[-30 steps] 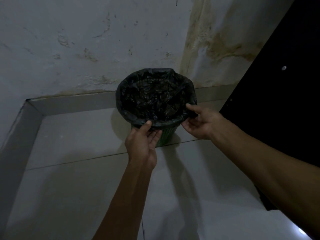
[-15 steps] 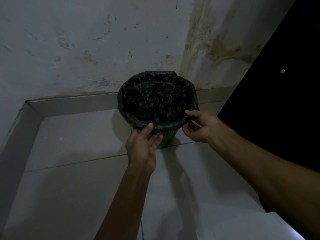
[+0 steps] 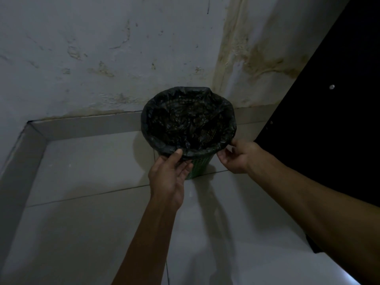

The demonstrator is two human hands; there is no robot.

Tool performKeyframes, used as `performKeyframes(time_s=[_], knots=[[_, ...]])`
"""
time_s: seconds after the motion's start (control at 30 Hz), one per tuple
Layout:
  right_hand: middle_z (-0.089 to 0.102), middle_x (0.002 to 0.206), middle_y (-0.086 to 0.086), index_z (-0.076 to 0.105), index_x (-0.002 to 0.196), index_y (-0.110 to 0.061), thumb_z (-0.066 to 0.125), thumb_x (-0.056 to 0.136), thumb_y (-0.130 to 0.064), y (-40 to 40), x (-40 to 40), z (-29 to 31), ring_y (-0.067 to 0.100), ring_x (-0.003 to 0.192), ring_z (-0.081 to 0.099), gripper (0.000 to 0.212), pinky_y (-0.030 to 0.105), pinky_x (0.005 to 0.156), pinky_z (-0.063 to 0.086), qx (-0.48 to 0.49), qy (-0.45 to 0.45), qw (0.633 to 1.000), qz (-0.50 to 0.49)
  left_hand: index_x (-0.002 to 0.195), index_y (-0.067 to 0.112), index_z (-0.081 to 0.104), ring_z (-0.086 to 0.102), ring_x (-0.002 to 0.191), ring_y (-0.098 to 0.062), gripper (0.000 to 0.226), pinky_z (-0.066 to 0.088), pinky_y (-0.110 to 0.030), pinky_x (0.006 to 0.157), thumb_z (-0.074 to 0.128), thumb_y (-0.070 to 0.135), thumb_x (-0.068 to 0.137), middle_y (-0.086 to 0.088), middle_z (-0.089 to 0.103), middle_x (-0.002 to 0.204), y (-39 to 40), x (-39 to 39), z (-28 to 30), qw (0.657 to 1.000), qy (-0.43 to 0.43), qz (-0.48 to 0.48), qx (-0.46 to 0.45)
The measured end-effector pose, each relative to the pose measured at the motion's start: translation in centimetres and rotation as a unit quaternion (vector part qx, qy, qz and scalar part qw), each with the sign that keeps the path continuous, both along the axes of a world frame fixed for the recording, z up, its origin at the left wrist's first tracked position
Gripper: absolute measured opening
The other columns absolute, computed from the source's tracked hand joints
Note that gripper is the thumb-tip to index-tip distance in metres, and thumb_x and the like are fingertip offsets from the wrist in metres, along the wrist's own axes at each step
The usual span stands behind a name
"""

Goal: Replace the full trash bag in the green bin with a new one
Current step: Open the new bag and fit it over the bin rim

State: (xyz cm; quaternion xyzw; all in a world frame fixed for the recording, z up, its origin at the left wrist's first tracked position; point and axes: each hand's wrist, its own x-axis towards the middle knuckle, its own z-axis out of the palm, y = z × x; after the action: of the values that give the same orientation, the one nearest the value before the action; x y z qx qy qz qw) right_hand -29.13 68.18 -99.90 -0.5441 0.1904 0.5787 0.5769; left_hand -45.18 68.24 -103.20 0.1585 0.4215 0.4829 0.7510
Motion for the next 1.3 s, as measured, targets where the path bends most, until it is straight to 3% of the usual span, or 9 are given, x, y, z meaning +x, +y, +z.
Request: performKeyframes(time_s=[0.07, 0.2, 0.3, 0.43, 0.6, 0.9, 1.1, 1.17, 1.3], knots=[[0.061, 0.059, 0.013, 0.053, 0.069, 0.0, 0.055, 0.097, -0.012, -0.1, -0.1, 0.1, 0.019, 0.059, 0.057, 0.031, 0.033, 0.044, 0.056, -0.014, 0.008, 1.0, -0.016, 0.097, 0.012, 0.062, 0.064, 0.078, -0.023, 0.012, 0.057, -0.026, 0.062, 0.058, 0.003, 0.09, -0.01, 0.066, 0.095, -0.1, 0.0, 0.0, 1.0, 0.003, -0.004, 0.0], [0.056, 0.035, 0.006, 0.057, 0.063, -0.003, 0.054, 0.098, -0.018, -0.1, -0.2, 0.7, 0.017, 0.047, 0.059, 0.039, 0.03, 0.062, 0.056, -0.029, -0.043, 0.999, -0.001, 0.101, 0.011, 0.062, 0.064, 0.078, -0.023, 0.015, 0.057, -0.027, 0.063, 0.059, 0.002, 0.09, -0.01, 0.065, 0.097, 0.0, -0.1, 0.0, 1.0, 0.004, -0.006, 0.003], [0.061, 0.047, 0.008, 0.058, 0.066, -0.006, 0.045, 0.101, -0.03, -0.1, 0.1, 1.1, 0.019, 0.06, 0.059, 0.045, 0.036, 0.058, 0.055, -0.025, -0.068, 0.997, -0.004, 0.102, 0.012, 0.062, 0.063, 0.079, -0.023, 0.016, 0.056, -0.027, 0.063, 0.059, 0.002, 0.09, -0.01, 0.066, 0.097, 0.0, -0.1, 0.1, 1.0, 0.009, -0.006, 0.004], [0.067, 0.083, 0.008, 0.065, 0.088, -0.008, 0.044, 0.094, -0.052, -0.1, 1.2, 1.5, 0.025, 0.08, 0.063, 0.05, 0.037, 0.07, 0.052, -0.029, -0.038, 0.998, 0.029, 0.098, 0.014, 0.063, 0.063, 0.078, -0.021, 0.015, 0.055, -0.027, 0.064, 0.058, 0.002, 0.09, -0.008, 0.066, 0.095, -0.1, -0.1, 0.2, 1.0, 0.011, -0.012, 0.01], [0.054, 0.061, 0.002, 0.05, 0.059, -0.013, 0.049, 0.096, -0.034, 0.1, 1.2, 0.8, 0.017, 0.057, 0.045, 0.042, 0.024, 0.066, 0.042, -0.102, -0.028, 0.993, 0.054, 0.097, 0.014, 0.064, 0.062, 0.078, -0.022, 0.015, 0.053, -0.03, 0.068, 0.059, 0.001, 0.09, -0.009, 0.065, 0.099, -0.5, 0.0, 0.1, 1.0, 0.013, -0.02, 0.013], [0.059, 0.048, 0.004, 0.057, 0.058, -0.007, 0.066, 0.09, -0.028, 0.3, 1.7, 0.0, 0.015, 0.055, 0.054, 0.039, 0.03, 0.05, 0.048, -0.117, -0.047, 0.991, 0.044, 0.095, 0.014, 0.064, 0.063, 0.078, -0.022, 0.015, 0.054, -0.028, 0.064, 0.058, 0.001, 0.09, -0.008, 0.066, 0.096, -0.4, -0.1, 0.2, 0.999, 0.024, -0.031, 0.012], [0.065, 0.078, 0.001, 0.063, 0.078, -0.012, 0.056, 0.089, -0.056, 0.3, 1.9, 0.7, 0.017, 0.074, 0.062, 0.045, 0.032, 0.067, 0.054, -0.027, -0.092, 0.994, 0.057, 0.094, 0.012, 0.062, 0.063, 0.072, -0.021, 0.01, 0.053, -0.026, 0.058, 0.059, 0.003, 0.089, -0.009, 0.066, 0.093, 0.5, -0.6, 0.3, 0.998, 0.052, -0.043, 0.011], [0.065, 0.081, 0.001, 0.064, 0.081, -0.013, 0.069, 0.084, -0.042, 0.2, 1.9, 0.9, 0.017, 0.076, 0.062, 0.029, 0.031, 0.068, 0.053, -0.017, -0.118, 0.985, 0.121, 0.093, 0.011, 0.061, 0.062, 0.072, -0.022, 0.009, 0.05, -0.027, 0.058, 0.058, 0.003, 0.09, -0.01, 0.066, 0.092, 1.1, -1.1, 0.5, 0.996, 0.061, -0.061, -0.004], [0.062, 0.083, 0.004, 0.061, 0.083, -0.011, 0.069, 0.085, -0.02, -0.3, 1.4, 0.2, 0.018, 0.075, 0.06, 0.012, 0.033, 0.071, 0.051, 0.018, -0.112, 0.971, 0.212, 0.086, 0.006, 0.06, 0.056, 0.067, -0.021, 0.005, 0.048, -0.025, 0.047, 0.057, 0.004, 0.089, -0.011, 0.062, 0.082, 3.3, -2.6, 1.0, 0.995, 0.07, -0.049, -0.053]])
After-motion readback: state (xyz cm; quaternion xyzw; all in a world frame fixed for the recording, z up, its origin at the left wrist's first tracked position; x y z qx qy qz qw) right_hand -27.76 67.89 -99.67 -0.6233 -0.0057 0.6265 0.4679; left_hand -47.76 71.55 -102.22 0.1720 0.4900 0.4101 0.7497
